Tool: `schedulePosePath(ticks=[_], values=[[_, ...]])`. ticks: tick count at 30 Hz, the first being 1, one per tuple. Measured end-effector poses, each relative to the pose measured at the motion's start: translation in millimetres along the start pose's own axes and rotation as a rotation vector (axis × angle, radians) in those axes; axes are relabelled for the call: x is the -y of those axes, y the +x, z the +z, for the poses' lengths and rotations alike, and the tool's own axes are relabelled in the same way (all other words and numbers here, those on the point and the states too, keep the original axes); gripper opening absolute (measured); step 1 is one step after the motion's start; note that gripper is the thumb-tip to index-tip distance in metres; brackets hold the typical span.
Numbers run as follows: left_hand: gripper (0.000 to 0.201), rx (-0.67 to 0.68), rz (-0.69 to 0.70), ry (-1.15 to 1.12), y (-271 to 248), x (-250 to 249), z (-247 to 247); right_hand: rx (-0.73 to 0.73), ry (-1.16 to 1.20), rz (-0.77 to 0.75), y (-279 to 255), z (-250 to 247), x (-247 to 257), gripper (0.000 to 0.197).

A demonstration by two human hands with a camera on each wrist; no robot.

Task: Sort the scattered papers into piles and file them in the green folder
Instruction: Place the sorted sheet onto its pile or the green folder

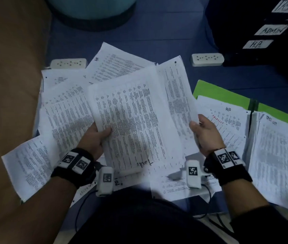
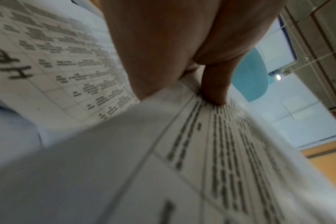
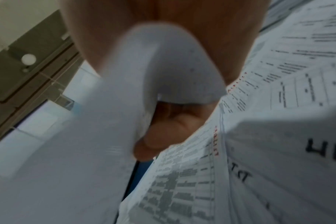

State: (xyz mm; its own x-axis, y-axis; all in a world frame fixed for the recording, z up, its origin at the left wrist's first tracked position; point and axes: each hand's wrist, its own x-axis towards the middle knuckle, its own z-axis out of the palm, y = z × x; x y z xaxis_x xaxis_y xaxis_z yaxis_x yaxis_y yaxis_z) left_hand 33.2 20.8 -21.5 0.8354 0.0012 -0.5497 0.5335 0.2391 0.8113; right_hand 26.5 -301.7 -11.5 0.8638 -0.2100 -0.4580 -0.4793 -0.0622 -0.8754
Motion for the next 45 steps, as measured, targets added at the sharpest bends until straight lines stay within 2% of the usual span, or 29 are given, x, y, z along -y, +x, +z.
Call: schedulePosePath(ticks=[1, 3, 4, 7, 8, 9, 11, 14, 15, 16, 18, 20, 22, 23, 27, 29, 31, 33, 35, 37, 41, 45], values=[[0.035, -0.01, -0.009, -0.005, 3, 2, 5, 0.011, 0.049, 0.02, 0, 7, -5, 0.046], [0.036, -0.026, -0.026, 0.005, 8, 5, 11, 0.057, 0.107, 0.035, -8, 25, -3, 0.021], [0.035, -0.03, -0.033, 0.026, 10, 5, 13, 0.107, 0.089, 0.038, -10, 31, -3, 0.016], [0.026, -0.055, -0.064, 0.143, 14, 8, 8, 0.211, -0.135, 0.043, -3, 36, -5, 0.022], [0.022, -0.077, -0.065, 0.199, 16, 10, 5, 0.226, -0.248, 0.03, 7, 34, -7, 0.016], [0.019, -0.102, -0.061, 0.257, 17, 11, 2, 0.206, -0.336, 0.005, 15, 32, -4, 0.015], [0.015, -0.153, -0.048, 0.334, 18, 14, -2, 0.038, -0.495, -0.051, 40, 26, 2, 0.009], [0.018, -0.192, -0.034, 0.366, 17, 16, -1, -0.29, -0.846, 0.009, 81, 9, 12, 0.061], [0.022, -0.193, -0.03, 0.372, 16, 17, 0, -0.34, -0.937, 0.074, 93, 0, 12, 0.076], [0.025, -0.195, -0.03, 0.375, 15, 17, 0, -0.335, -0.996, 0.131, 102, -8, 12, 0.086], [0.029, -0.211, -0.04, 0.371, 15, 18, -1, -0.224, -1.057, 0.195, 115, -17, 7, 0.101], [0.029, -0.236, -0.055, 0.354, 17, 19, -2, -0.111, -1.153, 0.16, 113, -8, 1, 0.115], [0.031, -0.269, -0.048, 0.392, 20, 22, 0, -0.009, -1.298, 0.054, 105, 14, -8, 0.112], [0.035, -0.29, -0.042, 0.427, 21, 25, 1, 0.031, -1.341, 0.019, 101, 25, -13, 0.101], [0.073, -0.359, 0.018, 0.492, 19, 26, 10, -0.045, -1.232, -0.031, 94, 38, -15, 0.034], [0.086, -0.334, 0.096, 0.526, 14, 22, 15, -0.047, -1.2, -0.051, 92, 33, -6, 0.022], [0.078, -0.286, 0.169, 0.616, 6, 16, 21, -0.076, -1.125, -0.134, 83, 31, 7, 0.016], [0.053, -0.252, 0.236, 0.676, 1, 11, 26, -0.084, -1.022, -0.231, 62, 40, 22, 0.009], [0.037, -0.236, 0.271, 0.658, -7, 6, 36, 0.004, -0.948, -0.28, 31, 60, 34, 0.009], [0.03, -0.192, 0.302, 0.615, -15, 1, 48, 0.164, -0.876, -0.281, -1, 87, 36, 0.013], [0.039, -0.136, 0.329, 0.571, -27, -5, 64, 0.392, -0.692, -0.314, -43, 127, 29, 0.015], [0.035, -0.219, 0.455, 0.615, -40, -9, 61, 0.523, -0.493, -0.325, -62, 116, 32, 0.041]])
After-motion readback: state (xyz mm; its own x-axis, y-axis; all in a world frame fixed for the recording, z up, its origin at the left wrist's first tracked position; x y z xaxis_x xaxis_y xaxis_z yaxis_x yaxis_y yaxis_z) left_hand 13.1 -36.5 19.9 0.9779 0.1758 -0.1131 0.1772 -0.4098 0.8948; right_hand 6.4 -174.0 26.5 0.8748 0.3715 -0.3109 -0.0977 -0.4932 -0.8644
